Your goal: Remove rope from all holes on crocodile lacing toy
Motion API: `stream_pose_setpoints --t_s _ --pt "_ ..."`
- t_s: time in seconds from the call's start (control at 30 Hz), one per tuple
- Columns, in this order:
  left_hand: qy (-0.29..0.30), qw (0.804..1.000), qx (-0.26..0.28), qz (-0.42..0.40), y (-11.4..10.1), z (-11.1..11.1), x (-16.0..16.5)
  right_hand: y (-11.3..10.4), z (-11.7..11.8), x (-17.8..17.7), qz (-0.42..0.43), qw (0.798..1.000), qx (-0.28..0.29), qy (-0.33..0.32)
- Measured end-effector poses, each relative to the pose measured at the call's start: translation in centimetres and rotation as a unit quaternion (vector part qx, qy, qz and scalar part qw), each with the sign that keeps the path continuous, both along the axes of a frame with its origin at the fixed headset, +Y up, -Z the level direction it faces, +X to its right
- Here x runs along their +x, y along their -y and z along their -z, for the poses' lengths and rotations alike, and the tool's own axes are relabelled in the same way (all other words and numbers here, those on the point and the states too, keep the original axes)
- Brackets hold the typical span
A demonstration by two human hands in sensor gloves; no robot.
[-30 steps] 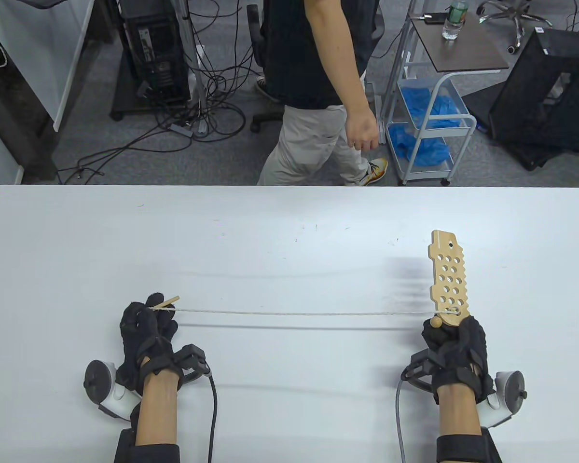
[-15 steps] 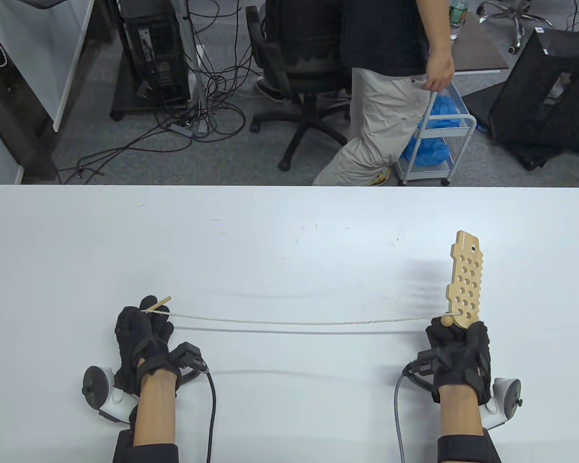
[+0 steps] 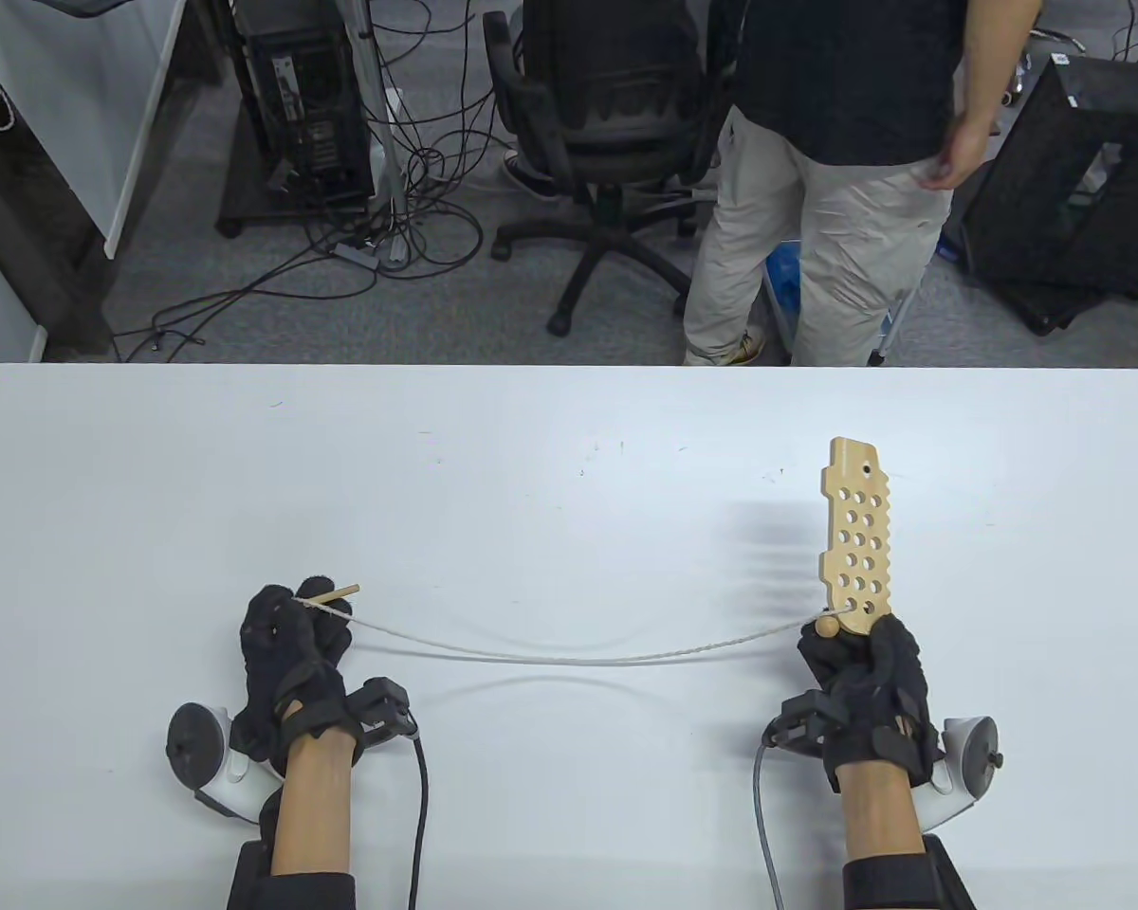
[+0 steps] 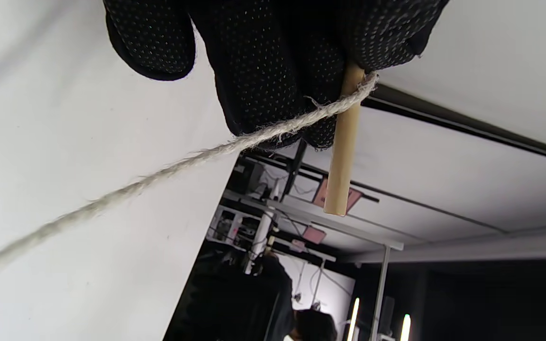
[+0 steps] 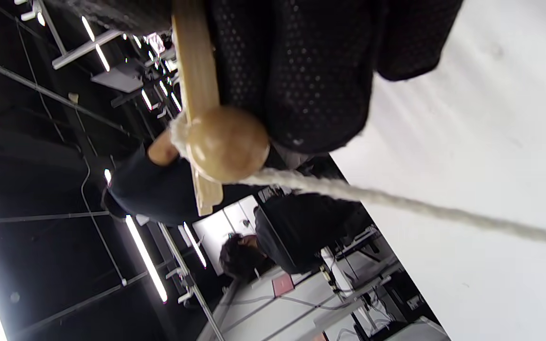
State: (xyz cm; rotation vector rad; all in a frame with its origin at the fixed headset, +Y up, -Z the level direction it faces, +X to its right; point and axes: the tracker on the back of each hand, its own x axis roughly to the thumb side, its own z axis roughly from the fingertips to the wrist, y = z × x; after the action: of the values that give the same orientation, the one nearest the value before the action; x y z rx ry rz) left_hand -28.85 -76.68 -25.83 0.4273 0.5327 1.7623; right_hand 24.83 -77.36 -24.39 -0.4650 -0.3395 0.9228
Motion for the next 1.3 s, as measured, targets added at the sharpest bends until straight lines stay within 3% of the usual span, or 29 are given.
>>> stream_pose_setpoints --t_s 0.23,0.53,1.03,1.3 --pt "0.035 0.992 0.016 0.119 -1.6 0.6 1.4 -0.6 0.6 -2.1 -0.085 0.995 0.006 -0.057" --pt "0.114 0.957 0.057 0.259 -3.7 1.0 6.5 -0.6 0.8 -5.4 -0.146 0.982 0.014 -0.115" --pt "0.194 0.875 0.134 0.423 -6.4 -0.2 12.8 -0.9 0.4 -8.9 -0.215 0.961 0.024 -0.171" --pt "0.202 0.834 0.167 0.485 -7.1 -1.2 14.8 -1.3 0.3 -9.8 -0.238 0.951 0.034 -0.194"
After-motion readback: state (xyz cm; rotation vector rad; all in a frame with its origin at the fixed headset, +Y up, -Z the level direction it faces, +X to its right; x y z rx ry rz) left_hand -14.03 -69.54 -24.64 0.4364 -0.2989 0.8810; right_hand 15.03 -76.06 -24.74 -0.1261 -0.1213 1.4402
